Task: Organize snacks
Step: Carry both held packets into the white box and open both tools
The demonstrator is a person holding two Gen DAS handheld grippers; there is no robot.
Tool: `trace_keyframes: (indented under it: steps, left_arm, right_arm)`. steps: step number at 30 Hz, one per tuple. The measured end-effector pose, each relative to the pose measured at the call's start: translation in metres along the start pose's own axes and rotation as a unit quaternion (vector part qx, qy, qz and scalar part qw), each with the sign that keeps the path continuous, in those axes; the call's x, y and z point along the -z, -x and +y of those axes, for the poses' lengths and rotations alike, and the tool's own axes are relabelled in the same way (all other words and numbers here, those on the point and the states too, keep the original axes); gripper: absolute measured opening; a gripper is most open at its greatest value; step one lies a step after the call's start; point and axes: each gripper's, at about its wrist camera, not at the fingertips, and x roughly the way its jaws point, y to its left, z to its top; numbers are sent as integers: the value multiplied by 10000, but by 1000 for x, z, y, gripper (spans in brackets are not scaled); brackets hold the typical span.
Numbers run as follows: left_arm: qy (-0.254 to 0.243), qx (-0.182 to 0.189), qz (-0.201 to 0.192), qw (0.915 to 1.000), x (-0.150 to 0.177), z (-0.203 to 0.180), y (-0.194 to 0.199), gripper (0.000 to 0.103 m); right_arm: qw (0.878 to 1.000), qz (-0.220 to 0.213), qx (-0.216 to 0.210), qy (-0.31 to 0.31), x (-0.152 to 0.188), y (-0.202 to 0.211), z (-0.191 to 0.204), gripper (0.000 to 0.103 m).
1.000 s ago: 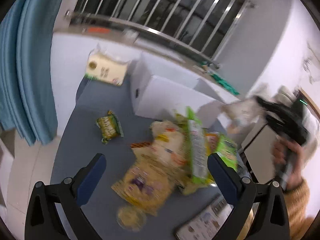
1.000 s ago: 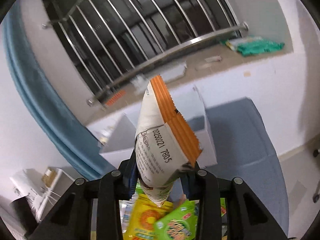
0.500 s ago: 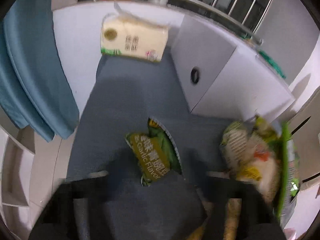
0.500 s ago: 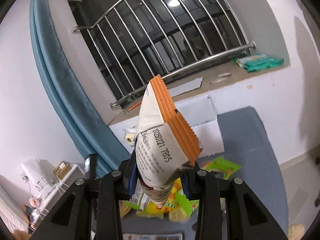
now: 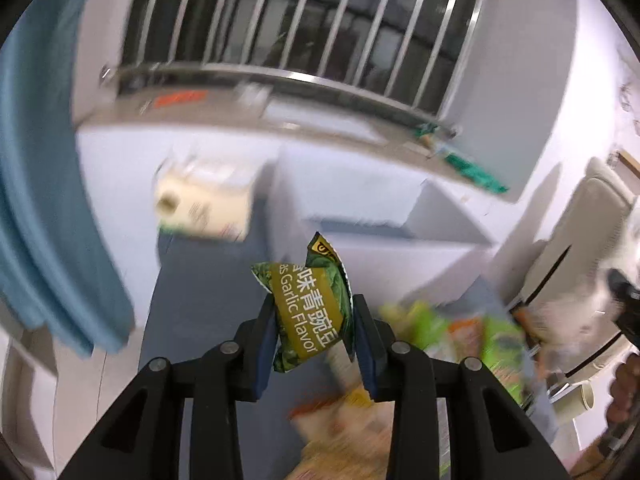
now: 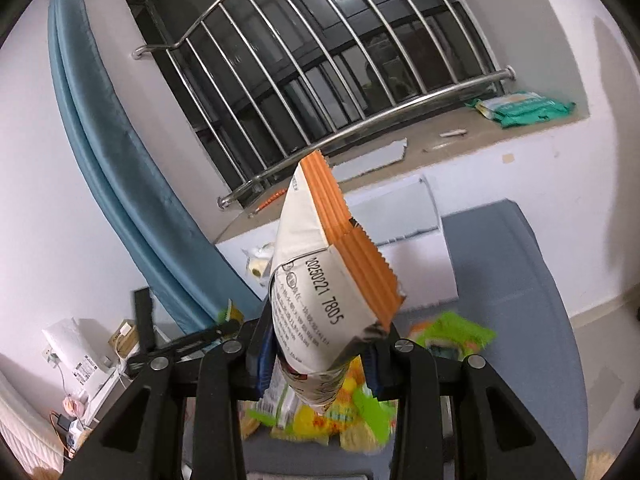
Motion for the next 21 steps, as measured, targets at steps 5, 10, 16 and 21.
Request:
trace_keyframes:
  steps: [5, 10, 16, 21]
  left_arm:
    - [-675, -117, -43, 9976, -62, -43, -21, 39]
    - [-1058, -472, 359, 9926, -102, -66, -73, 39]
    - [-1177, -686, 725, 9880, -111, -73, -124, 43]
    - [-1320, -1093, 683, 9828, -107, -78, -130, 103]
  right_arm:
    - [9999, 81, 148, 27, -51, -43, -8, 39]
    - [9980, 385, 469, 176, -105, -107, -24, 39]
    - [9913, 861, 992, 25, -132, -171, -49, 40]
    - [9889, 1045, 1054, -105, -140, -192, -57, 103]
